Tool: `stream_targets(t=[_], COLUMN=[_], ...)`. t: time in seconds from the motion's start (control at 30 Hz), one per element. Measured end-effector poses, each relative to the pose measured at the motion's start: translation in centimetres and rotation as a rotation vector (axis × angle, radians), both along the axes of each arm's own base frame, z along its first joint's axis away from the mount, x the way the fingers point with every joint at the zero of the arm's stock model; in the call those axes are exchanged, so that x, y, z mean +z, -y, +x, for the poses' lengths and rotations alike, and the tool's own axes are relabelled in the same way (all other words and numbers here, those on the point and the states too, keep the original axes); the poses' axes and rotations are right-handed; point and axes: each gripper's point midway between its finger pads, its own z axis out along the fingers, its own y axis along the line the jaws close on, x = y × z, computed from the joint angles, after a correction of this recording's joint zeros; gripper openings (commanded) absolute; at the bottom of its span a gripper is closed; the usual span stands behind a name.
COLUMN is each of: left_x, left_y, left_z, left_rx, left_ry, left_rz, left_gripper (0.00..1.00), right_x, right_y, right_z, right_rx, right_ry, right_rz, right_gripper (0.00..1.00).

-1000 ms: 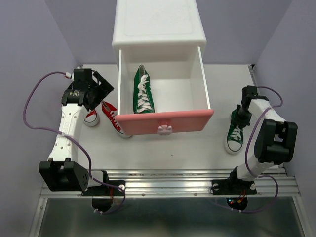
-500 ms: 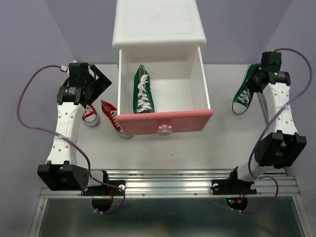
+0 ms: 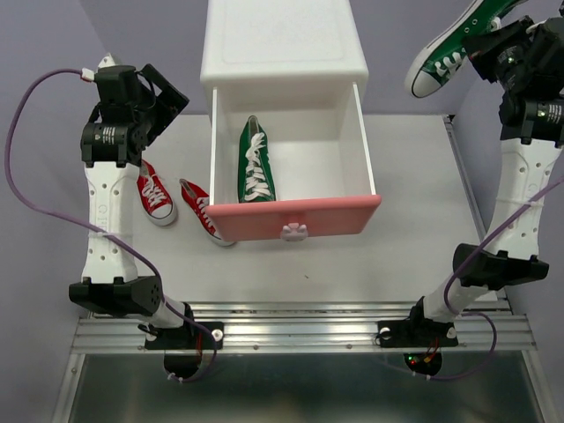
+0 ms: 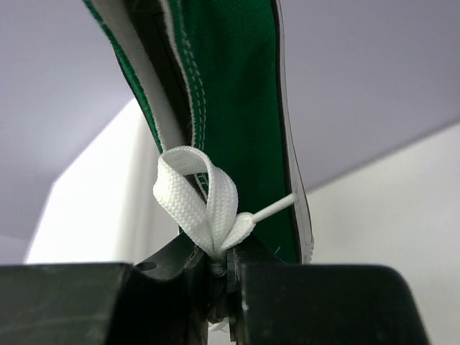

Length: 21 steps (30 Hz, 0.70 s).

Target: Place and organize the shoes in the shoe cabinet

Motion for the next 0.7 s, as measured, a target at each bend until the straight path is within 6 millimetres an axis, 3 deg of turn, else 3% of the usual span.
stream_targets(t=[0.23, 0.47, 0.53, 0.7], left_x=[3.9, 3.1, 2.7, 2.8], left_y=[-0.1, 0.3, 0.4, 0.4], left_z=[-0.1, -0.2, -0.2, -0.2], left_rx=[0.007, -0.002, -0.004, -0.003], left_ry=[0.094, 0.077, 0.066, 0.069], left_rz=[-0.023, -0.055, -0.062, -0.067], left_gripper=[0.99, 0.99, 0.99, 0.99], right_x=[4.8, 10.3, 11.2, 11.6], right_y=[-4.4, -8.1, -10.4, -20.7], right_z=[1.7, 1.9, 1.6, -0.7], right_rx=[0.257, 0.5, 0.562, 0.82], right_ry=[0.187, 0.364, 0.387, 0.365], right_rz=[0.245, 0.431, 0.456, 0.53], right_gripper=[0.01, 0.01, 0.01, 0.01])
